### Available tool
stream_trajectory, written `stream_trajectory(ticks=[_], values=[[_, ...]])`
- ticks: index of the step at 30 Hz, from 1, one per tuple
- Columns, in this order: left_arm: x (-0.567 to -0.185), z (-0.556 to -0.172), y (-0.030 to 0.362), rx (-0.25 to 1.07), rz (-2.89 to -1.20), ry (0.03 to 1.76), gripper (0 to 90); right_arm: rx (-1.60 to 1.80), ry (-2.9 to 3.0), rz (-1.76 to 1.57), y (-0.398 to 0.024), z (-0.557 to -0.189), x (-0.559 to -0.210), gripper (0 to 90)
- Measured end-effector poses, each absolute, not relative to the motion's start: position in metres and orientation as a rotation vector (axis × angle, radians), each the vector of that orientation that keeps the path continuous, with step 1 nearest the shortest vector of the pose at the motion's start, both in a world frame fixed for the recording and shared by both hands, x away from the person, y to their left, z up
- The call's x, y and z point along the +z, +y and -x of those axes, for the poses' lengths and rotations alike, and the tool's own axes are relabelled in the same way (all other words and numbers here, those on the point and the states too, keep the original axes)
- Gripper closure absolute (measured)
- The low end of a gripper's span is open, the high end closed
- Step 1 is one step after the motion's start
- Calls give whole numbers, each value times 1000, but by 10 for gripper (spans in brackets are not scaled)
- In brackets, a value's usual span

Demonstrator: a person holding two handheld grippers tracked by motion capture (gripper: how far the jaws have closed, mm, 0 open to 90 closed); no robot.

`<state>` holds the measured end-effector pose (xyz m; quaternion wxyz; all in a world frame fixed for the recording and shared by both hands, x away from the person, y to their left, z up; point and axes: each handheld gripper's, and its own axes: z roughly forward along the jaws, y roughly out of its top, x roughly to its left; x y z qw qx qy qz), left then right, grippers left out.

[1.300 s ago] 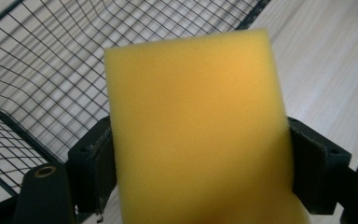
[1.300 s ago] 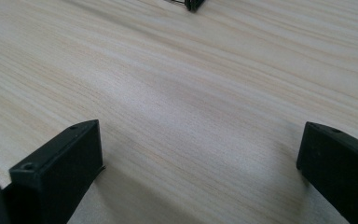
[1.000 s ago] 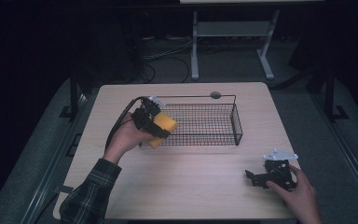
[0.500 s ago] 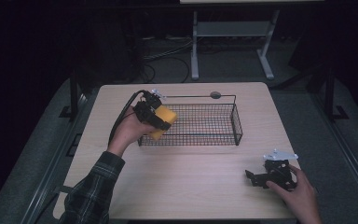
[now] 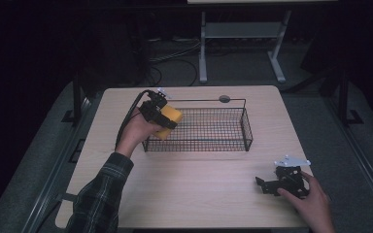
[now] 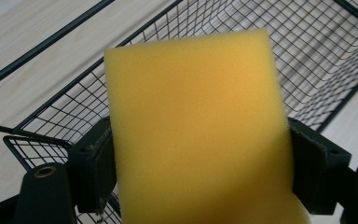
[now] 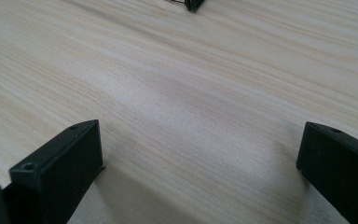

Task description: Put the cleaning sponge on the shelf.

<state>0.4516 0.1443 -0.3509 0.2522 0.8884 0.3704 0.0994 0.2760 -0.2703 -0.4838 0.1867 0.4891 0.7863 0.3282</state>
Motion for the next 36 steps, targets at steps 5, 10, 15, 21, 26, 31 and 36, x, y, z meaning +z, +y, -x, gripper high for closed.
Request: stream_trajectory(ticks=[5,10,15,21,26,31,36], values=[[-360,-461,146,269,-2415,1036,207,924,2214,-1377,-270,-276,-484,0],[-367,-467,148,263,-2417,1055,207,924,2214,-1377,-270,-276,-484,0],[-374,-472,148,255,-2416,1072,206,924,2214,-1377,-270,-276,-484,0],[-383,-475,146,242,-2421,1085,206,924,2214,-1377,-270,-276,-484,0],[-390,-477,146,234,-2438,1095,205,924,2214,-1377,-270,-276,-484,0],[-395,-477,144,226,-2444,1096,205,924,2214,-1377,-270,-276,-484,0],[-400,-478,143,221,-2455,1098,205,924,2214,-1377,-270,-276,-484,0]])
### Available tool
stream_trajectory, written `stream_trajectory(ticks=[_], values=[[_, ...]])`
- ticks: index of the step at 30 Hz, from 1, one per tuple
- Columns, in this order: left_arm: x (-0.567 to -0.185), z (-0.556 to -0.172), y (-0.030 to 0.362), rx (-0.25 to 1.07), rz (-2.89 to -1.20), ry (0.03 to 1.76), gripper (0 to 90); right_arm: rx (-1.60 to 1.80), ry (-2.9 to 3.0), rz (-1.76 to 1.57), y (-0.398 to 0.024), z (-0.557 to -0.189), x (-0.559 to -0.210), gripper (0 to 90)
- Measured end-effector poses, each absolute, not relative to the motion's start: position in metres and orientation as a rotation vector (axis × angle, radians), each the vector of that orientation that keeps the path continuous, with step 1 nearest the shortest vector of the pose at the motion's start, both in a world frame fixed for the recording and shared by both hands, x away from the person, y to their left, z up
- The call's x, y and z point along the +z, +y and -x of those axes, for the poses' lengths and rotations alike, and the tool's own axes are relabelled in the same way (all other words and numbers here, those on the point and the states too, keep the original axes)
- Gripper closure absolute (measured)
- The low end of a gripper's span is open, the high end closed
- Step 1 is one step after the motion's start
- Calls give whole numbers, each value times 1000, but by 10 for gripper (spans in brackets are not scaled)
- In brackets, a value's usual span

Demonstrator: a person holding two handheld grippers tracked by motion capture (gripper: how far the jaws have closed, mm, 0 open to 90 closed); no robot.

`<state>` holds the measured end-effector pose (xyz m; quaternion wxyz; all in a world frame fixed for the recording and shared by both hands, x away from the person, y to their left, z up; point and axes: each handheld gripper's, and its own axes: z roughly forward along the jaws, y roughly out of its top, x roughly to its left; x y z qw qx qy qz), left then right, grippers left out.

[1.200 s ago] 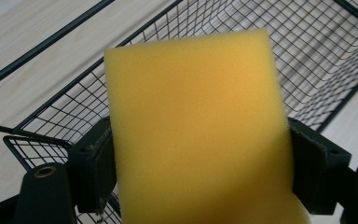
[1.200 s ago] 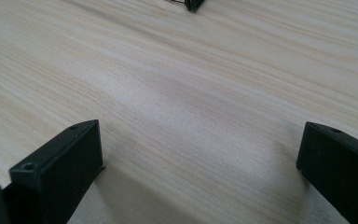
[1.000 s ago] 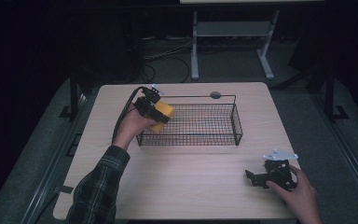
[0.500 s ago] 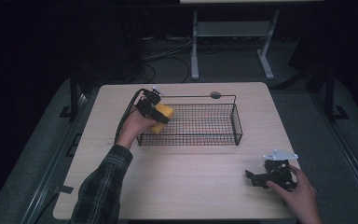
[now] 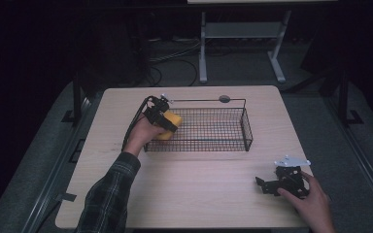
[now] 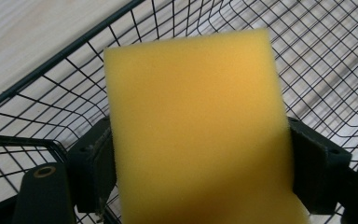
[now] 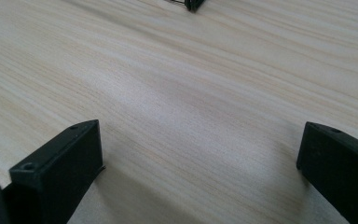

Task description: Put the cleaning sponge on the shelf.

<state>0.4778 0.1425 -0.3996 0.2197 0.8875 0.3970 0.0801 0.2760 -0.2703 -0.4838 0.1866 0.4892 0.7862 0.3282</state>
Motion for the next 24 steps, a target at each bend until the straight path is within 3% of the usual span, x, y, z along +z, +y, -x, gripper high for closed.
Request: stream_trajectory(ticks=[24], values=[[-411,-477,144,209,-2476,1105,174,924,2213,-1377,-270,-276,-484,0]])
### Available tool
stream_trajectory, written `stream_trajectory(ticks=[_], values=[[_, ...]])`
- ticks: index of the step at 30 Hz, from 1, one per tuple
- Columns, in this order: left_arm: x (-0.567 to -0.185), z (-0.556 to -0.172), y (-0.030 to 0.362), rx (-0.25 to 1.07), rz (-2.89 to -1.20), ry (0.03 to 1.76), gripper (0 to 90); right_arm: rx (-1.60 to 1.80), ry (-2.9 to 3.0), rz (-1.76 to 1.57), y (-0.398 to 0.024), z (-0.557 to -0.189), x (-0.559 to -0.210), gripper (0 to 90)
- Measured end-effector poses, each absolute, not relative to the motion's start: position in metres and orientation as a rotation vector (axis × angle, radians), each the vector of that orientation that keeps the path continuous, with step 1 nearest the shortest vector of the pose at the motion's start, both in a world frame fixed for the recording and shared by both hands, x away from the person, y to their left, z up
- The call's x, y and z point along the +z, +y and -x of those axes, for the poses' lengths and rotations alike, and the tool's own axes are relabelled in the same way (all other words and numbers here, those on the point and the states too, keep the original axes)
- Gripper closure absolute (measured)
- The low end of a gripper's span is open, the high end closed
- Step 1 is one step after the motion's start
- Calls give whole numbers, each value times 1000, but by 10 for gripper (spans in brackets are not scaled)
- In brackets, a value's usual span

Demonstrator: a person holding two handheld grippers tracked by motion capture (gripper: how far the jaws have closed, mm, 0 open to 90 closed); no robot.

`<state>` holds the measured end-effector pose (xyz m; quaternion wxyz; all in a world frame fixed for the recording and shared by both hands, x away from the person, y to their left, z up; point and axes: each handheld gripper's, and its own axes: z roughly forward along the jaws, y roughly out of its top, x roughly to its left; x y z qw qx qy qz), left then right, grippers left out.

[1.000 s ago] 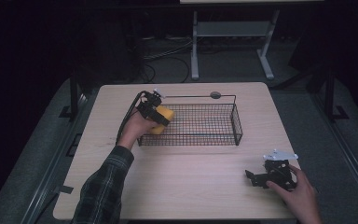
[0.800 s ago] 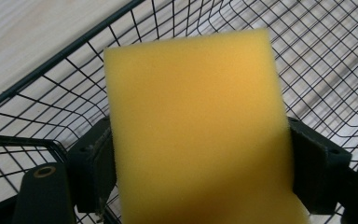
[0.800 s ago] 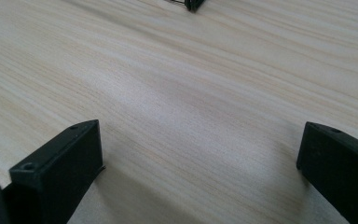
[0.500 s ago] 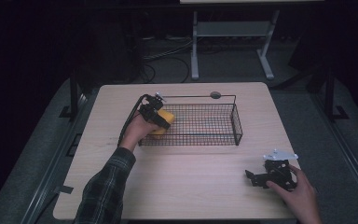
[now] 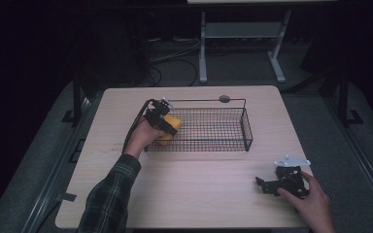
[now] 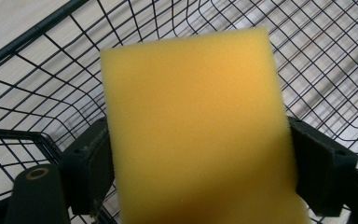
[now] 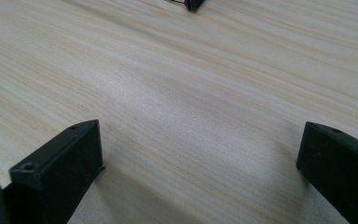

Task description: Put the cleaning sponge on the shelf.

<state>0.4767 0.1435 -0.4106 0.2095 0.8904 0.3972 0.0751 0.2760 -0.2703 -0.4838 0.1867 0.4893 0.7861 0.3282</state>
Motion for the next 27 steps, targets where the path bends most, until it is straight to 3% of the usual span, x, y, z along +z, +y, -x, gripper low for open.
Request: stream_trajectory(ticks=[13,27], values=[[-407,-476,144,227,-2468,1110,135,924,2213,-1377,-270,-276,-484,0],[-378,-458,149,256,-2408,1053,136,924,2214,-1377,-270,-276,-484,0]])
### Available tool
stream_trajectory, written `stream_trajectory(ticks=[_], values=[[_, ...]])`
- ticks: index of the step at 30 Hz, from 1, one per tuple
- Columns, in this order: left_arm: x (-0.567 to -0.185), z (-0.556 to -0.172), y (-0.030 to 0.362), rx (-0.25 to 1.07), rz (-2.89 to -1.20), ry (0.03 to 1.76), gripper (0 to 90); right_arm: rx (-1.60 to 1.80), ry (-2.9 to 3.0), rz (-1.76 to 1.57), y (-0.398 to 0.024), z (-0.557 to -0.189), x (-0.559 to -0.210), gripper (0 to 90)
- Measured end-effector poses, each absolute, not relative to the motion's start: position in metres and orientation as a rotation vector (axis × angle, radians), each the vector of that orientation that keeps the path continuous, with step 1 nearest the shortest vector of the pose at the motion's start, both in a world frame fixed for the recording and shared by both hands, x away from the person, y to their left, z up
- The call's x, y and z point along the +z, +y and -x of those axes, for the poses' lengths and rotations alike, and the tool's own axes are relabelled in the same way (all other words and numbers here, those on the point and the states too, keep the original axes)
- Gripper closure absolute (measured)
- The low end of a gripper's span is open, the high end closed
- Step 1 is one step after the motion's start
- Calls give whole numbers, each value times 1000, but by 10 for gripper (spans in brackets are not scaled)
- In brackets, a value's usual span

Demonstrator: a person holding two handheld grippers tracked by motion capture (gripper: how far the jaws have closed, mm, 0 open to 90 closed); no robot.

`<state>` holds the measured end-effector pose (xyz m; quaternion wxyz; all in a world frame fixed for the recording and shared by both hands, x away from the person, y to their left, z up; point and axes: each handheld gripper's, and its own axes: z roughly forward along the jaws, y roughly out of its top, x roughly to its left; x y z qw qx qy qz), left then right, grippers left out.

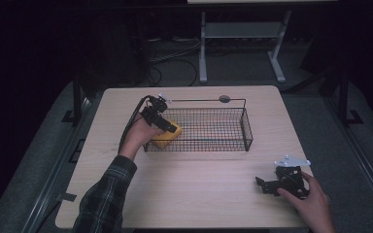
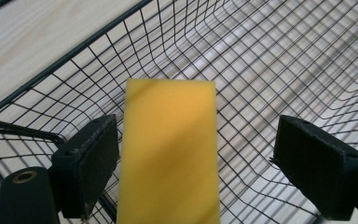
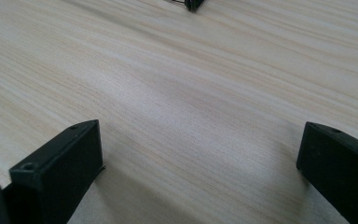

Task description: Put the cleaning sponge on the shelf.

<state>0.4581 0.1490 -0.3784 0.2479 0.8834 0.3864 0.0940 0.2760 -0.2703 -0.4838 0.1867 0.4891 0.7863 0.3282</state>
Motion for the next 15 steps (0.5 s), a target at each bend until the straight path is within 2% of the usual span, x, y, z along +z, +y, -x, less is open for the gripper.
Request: stream_trajectory(ticks=[15], values=[[-363,-422,167,274,-2363,1002,137,924,2214,-1377,-270,-276,-484,0]])
